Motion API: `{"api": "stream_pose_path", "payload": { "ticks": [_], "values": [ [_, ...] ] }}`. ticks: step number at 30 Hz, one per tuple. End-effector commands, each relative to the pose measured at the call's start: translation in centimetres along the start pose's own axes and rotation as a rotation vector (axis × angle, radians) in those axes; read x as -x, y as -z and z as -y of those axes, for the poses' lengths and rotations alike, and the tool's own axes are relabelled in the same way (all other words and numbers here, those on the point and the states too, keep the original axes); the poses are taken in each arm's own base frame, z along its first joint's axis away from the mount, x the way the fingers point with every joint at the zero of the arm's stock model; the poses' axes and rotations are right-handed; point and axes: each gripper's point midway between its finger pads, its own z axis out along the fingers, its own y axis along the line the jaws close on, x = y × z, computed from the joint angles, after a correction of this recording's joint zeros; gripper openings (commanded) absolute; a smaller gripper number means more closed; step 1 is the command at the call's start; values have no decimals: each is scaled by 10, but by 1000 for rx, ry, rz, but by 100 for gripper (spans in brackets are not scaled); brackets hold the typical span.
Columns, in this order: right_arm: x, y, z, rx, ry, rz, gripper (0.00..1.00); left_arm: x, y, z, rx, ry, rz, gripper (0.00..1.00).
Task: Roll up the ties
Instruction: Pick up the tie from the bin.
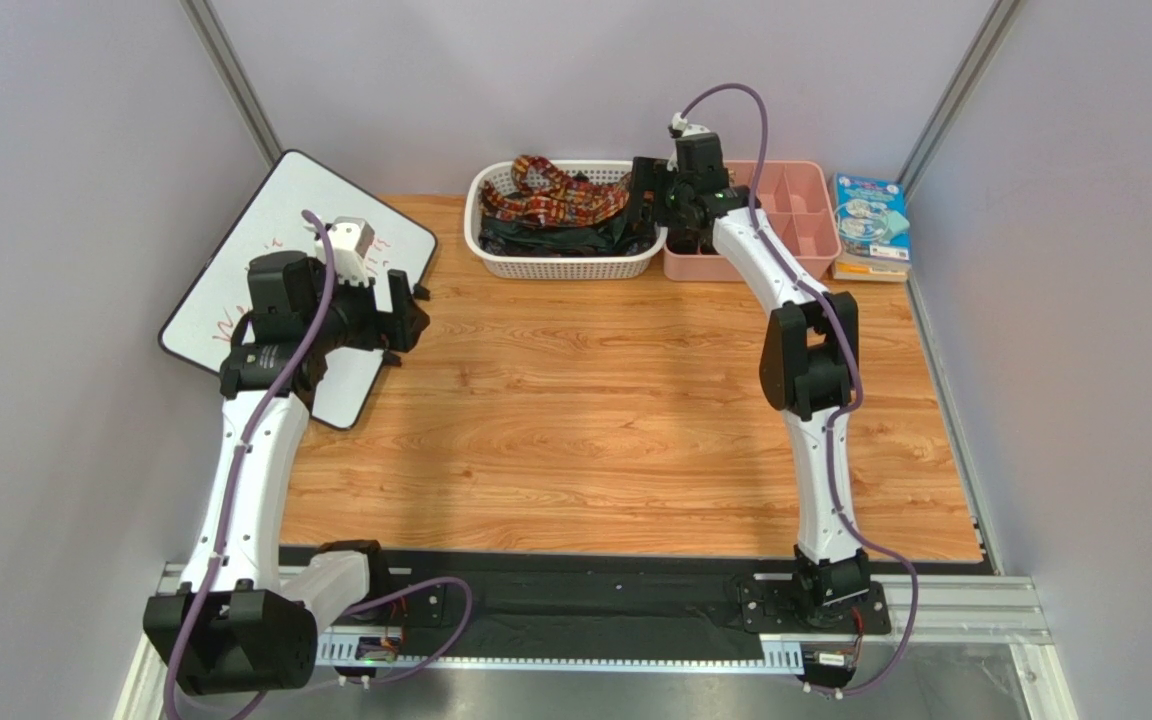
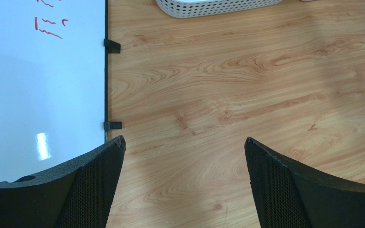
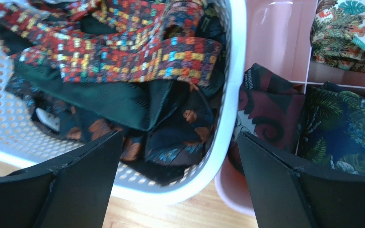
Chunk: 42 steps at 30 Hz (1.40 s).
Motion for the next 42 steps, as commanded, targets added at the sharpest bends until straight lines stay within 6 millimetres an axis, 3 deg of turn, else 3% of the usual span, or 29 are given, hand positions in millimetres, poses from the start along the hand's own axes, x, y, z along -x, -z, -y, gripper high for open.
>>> {"api": "stream_pose_path", "payload": {
  "ticks": [1,6,14,21,28,32,42],
  "values": [
    [51,-10,-9,27,-53,196,100,3,0,0,1,-3,19,100],
    [59,-26,-9,48,-75,279,100,-1,-4,-4,8,0,5,99],
    [49,-53,-7,63,-118,300,98,-3,-11,-7,12,16,-6,99],
    [53,-70,0,40,-138,357,95,-4,-13,-7,11,29,-11,100],
    [43,-85,5,33,-163,360,87,-3,-14,-9,20,31,-11,100],
    [49,-89,5,37,-157,402,84,-4,-15,-11,28,27,-14,99],
    [46,-100,9,27,-138,418,64,0,-19,-16,44,20,-14,99]
  ]
}}
